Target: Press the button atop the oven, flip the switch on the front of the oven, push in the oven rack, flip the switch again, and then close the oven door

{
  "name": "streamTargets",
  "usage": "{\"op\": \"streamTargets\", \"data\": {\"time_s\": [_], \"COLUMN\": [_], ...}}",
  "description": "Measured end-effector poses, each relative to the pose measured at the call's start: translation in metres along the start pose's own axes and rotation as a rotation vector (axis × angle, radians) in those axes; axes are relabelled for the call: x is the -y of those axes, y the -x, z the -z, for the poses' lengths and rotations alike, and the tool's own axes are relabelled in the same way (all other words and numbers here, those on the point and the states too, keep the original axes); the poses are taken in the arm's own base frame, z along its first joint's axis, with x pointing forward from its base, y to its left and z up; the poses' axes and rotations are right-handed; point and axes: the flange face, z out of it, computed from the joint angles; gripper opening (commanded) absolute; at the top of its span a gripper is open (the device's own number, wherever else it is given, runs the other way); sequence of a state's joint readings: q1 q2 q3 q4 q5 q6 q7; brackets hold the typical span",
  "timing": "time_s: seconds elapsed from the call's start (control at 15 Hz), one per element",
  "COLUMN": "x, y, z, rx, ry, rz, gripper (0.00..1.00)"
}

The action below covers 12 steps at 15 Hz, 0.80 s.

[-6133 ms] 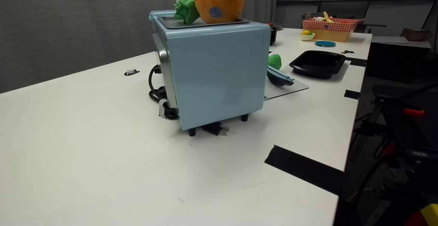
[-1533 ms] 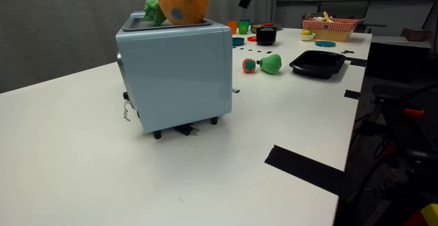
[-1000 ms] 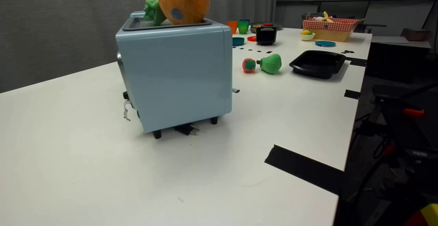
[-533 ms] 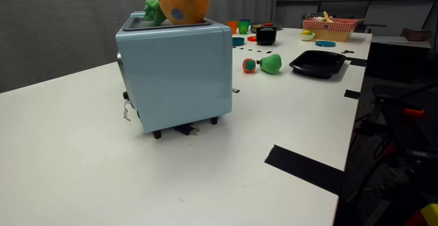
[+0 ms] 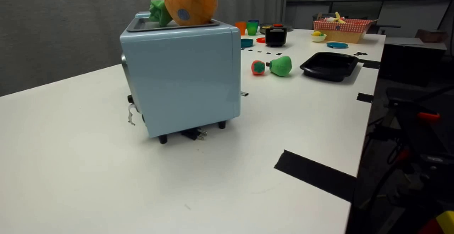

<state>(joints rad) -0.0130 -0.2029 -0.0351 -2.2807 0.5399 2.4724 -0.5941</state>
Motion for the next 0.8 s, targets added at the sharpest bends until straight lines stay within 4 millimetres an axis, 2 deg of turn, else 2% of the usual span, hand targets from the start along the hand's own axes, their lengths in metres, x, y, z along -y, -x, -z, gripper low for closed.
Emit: {"op": "streamTargets", "data": {"time_s": [0.4,0.8], "x": [-0.0054,-0.0054], "y": [0.0000,0.0002], "z": [0.0100,0.0109], "rx": [-0.013,-0.012], "ry": [0.004,0.002], "rz": [-0.008,-0.009], "gripper": [1.00,1.00]}}
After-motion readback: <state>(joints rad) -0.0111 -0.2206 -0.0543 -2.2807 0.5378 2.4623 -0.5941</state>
